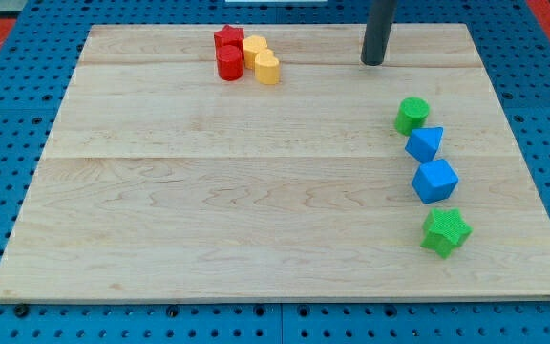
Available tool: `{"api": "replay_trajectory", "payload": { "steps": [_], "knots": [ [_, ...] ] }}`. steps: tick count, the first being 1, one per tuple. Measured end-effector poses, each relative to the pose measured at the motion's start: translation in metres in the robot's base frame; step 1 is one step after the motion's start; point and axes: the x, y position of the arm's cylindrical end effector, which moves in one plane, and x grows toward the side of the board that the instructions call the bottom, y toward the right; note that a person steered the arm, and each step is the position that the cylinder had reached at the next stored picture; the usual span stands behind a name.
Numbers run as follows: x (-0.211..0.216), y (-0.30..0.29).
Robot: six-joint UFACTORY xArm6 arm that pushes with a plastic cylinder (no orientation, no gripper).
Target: Separate the yellow hexagon from the red star
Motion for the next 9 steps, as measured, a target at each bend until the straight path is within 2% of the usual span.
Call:
{"api": "replay_trajectory", "payload": {
  "steps": [1, 3, 4, 5, 8, 9],
  "knots": [
    [0.011, -0.019],
    [0.065, -0.138],
    [0.074, -0.218],
    [0.045, -0.291],
    [-0.043, -0.263],
    [-0.04, -0.181]
  ]
}}
